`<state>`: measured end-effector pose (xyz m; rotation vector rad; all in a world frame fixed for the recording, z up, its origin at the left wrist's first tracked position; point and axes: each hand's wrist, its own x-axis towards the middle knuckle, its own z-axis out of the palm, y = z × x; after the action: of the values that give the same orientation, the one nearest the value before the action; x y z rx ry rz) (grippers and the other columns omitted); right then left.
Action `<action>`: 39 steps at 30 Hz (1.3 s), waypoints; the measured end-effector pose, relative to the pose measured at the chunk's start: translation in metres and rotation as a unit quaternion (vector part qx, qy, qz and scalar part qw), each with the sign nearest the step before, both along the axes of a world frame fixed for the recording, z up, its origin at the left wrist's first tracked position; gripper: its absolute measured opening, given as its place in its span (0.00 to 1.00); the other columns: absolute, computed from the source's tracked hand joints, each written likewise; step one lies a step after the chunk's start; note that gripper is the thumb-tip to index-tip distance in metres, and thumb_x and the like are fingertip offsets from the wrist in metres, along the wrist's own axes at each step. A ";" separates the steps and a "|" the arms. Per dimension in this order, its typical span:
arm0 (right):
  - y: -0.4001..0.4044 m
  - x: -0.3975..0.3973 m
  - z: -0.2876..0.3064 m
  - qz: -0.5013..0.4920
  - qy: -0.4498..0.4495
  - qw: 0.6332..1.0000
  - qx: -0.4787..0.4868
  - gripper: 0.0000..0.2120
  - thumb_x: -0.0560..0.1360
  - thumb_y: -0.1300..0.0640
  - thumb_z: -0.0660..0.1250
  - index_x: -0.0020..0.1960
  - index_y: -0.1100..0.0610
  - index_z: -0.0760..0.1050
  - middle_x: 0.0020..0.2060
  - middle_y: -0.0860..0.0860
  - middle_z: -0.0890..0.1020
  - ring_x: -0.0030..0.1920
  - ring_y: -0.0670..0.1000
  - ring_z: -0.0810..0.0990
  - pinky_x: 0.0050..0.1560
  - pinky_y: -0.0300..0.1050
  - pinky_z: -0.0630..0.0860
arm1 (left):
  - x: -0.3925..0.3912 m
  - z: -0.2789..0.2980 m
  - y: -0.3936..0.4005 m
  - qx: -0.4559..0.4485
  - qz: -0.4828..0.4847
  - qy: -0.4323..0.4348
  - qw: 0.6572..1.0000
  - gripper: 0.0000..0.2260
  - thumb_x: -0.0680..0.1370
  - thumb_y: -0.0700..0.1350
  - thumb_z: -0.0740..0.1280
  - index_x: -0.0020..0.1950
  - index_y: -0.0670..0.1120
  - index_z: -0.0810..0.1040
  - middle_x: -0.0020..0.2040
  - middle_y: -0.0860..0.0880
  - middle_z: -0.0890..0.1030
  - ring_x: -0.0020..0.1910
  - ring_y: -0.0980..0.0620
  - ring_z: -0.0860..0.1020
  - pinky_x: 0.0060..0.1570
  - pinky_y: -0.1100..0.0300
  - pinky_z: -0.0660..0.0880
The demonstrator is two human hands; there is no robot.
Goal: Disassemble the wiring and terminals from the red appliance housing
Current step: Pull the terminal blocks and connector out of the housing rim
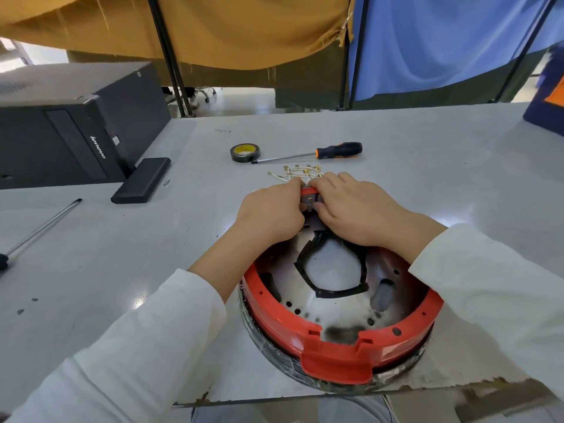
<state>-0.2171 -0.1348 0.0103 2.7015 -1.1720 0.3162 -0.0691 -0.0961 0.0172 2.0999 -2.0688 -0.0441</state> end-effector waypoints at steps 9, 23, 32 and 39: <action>-0.001 0.000 -0.001 -0.003 0.020 1.000 -0.011 0.17 0.80 0.49 0.53 0.65 0.57 0.65 0.60 0.53 0.71 0.57 0.55 0.70 0.46 0.50 0.69 | 0.006 -0.002 -0.006 0.013 -0.029 0.010 0.999 0.13 0.80 0.49 0.58 0.64 0.49 0.67 0.58 0.44 0.78 0.54 0.41 0.76 0.44 0.55 0.66; 0.002 0.009 -0.007 -0.054 0.075 0.994 -0.061 0.16 0.79 0.54 0.55 0.64 0.60 0.63 0.59 0.56 0.71 0.52 0.58 0.71 0.36 0.48 0.62 | -0.012 0.001 0.005 -0.040 0.033 -0.078 0.996 0.13 0.75 0.42 0.60 0.60 0.47 0.68 0.55 0.43 0.78 0.52 0.40 0.75 0.39 0.55 0.62; 0.001 0.010 -0.008 -0.057 0.075 0.993 -0.069 0.16 0.80 0.54 0.55 0.64 0.61 0.63 0.59 0.56 0.71 0.52 0.58 0.71 0.36 0.49 0.61 | -0.012 0.002 0.005 -0.046 0.037 -0.080 0.995 0.12 0.75 0.41 0.60 0.58 0.47 0.68 0.53 0.43 0.78 0.45 0.43 0.72 0.36 0.55 0.61; -0.001 0.002 -0.004 -0.002 0.031 0.999 -0.038 0.16 0.81 0.50 0.52 0.63 0.59 0.66 0.58 0.55 0.72 0.55 0.56 0.71 0.42 0.48 0.66 | 0.004 -0.002 -0.005 0.019 -0.022 0.055 0.998 0.10 0.79 0.44 0.59 0.60 0.44 0.69 0.55 0.41 0.78 0.47 0.41 0.74 0.42 0.53 0.67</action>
<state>-0.2150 -0.1357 0.0067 2.6236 -1.1261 0.2696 -0.0656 -0.1014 0.0151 2.0241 -2.0658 -0.2038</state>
